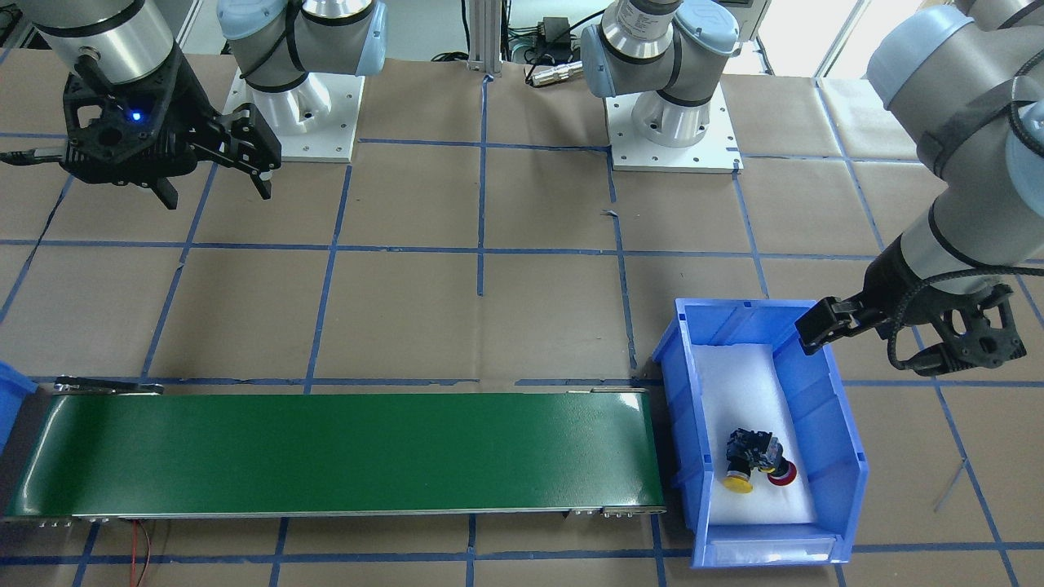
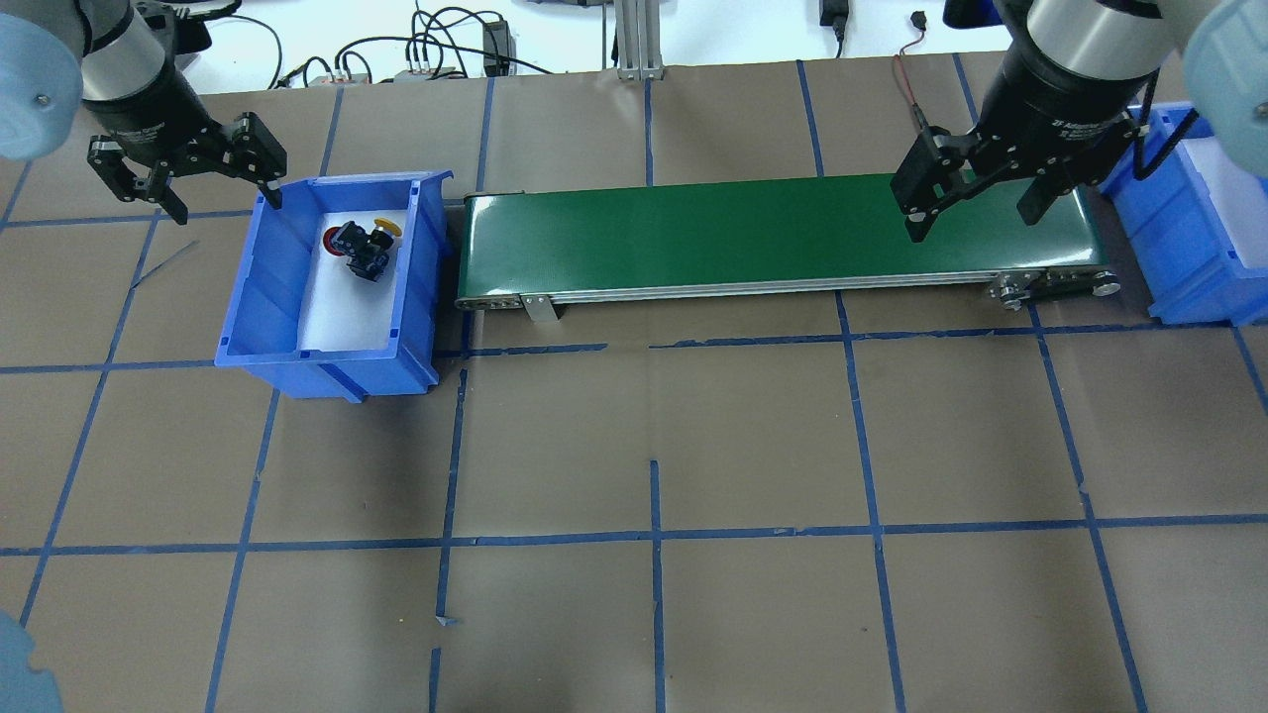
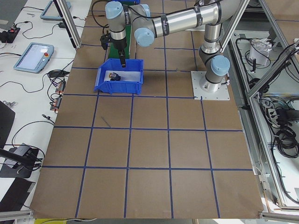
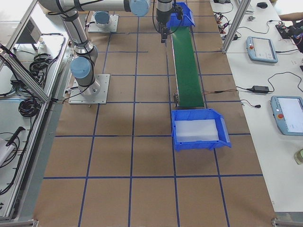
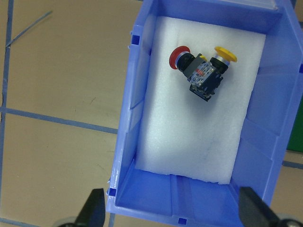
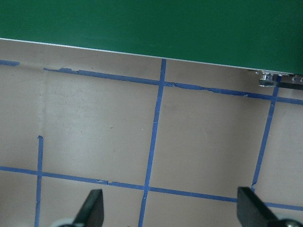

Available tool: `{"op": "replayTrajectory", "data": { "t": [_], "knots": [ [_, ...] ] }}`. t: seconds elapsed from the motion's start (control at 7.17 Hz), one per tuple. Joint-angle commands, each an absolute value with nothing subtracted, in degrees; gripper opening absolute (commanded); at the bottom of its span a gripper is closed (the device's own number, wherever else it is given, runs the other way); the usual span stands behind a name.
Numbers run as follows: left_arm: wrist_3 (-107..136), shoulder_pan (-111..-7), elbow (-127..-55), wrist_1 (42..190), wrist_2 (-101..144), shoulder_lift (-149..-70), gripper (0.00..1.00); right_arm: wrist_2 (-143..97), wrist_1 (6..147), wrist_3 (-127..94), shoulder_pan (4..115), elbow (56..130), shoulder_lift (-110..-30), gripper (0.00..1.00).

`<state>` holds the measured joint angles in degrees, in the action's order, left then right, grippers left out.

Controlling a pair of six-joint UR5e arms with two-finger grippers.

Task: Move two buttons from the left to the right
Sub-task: 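Move the left gripper over the blue bin above the buttons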

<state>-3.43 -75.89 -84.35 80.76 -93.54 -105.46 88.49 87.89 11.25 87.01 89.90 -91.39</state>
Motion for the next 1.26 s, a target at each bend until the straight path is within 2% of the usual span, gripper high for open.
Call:
{"op": "replayTrajectory", "data": {
  "t": [0.0,0.42,0.56,0.7,0.84,1.12],
  "knots": [
    [-3.0,-76.9,-82.4,76.3,-91.7,-110.7,1.00,88.6,88.0,11.3,87.0,90.5,-91.5,0.98],
    [-0.4,-79.8,-74.6,73.7,-91.0,-119.7,1.00,88.8,88.4,11.3,87.0,90.6,-91.6,0.98],
    [-0.3,-79.8,-74.0,73.8,-91.3,-120.7,1.00,88.9,88.5,11.3,87.0,90.6,-91.6,0.99],
    [1.4,-79.8,-74.4,73.9,-91.7,-120.8,0.95,89.0,88.5,11.3,87.0,90.6,-91.6,0.99],
    [3.9,-79.8,-75.0,74.4,-91.1,-121.2,0.85,89.0,88.5,11.3,87.0,90.6,-91.6,0.99],
    [6.8,-79.8,-76.6,74.7,-90.4,-122.3,1.00,89.0,88.5,11.3,87.0,90.6,-91.6,0.99]
  ]
}}
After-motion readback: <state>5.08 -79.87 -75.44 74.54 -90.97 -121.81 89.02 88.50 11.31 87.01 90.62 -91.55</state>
